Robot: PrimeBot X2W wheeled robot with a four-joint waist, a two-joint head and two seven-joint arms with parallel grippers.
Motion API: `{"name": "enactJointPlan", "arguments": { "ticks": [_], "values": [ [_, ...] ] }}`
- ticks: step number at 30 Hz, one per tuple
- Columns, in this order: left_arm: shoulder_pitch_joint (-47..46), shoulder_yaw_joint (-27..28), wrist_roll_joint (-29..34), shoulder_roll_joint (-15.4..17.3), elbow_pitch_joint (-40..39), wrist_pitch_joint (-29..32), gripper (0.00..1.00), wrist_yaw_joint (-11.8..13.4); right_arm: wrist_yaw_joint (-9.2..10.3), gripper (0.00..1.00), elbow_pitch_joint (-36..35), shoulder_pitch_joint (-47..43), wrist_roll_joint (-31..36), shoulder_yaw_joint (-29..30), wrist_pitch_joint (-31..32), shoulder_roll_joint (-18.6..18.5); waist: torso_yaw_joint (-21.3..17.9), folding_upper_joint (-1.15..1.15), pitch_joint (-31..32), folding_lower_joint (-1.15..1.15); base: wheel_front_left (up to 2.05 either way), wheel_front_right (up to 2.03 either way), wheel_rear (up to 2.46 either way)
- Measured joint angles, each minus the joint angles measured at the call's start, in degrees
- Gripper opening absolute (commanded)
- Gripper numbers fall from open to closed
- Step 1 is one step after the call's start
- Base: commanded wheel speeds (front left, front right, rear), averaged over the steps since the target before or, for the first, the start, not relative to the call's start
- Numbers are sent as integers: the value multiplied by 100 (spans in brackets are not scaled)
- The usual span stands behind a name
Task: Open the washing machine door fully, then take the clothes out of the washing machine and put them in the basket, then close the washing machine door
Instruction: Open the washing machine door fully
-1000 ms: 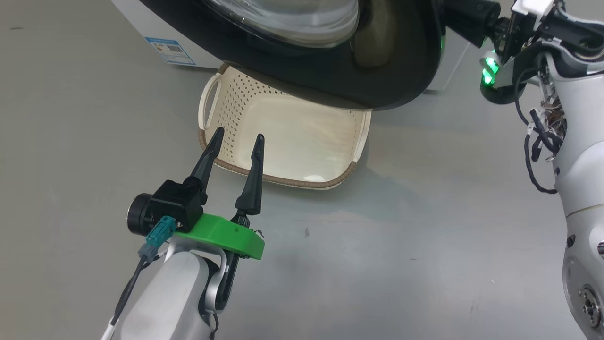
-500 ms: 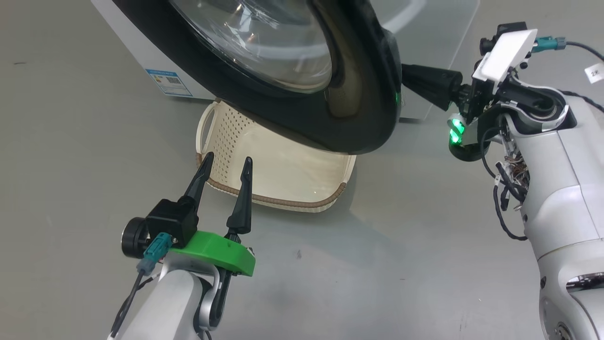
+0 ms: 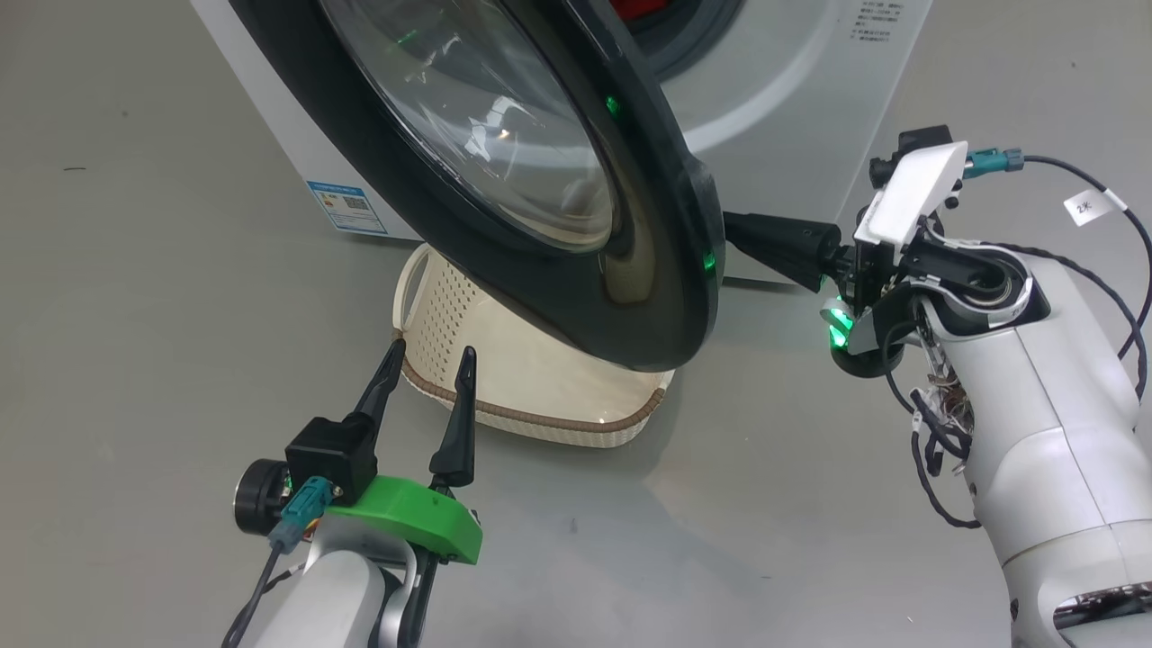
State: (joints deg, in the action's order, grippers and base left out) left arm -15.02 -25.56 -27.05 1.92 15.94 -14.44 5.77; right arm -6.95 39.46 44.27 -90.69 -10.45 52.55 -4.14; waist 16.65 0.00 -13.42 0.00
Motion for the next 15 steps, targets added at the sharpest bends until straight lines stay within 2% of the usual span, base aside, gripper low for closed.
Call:
{"name": "enactJointPlan", "arguments": {
  "ticks": [10,15],
  "values": [
    [145,70,1,1,87,0,100,-1,-1,0,-275,-553,-66,-254,-94,10,294,0,282,0,0,0,0],
    [259,120,1,3,129,0,100,-1,0,0,-515,-837,-381,-522,-178,7,478,0,395,0,0,0,0]
  ]
}}
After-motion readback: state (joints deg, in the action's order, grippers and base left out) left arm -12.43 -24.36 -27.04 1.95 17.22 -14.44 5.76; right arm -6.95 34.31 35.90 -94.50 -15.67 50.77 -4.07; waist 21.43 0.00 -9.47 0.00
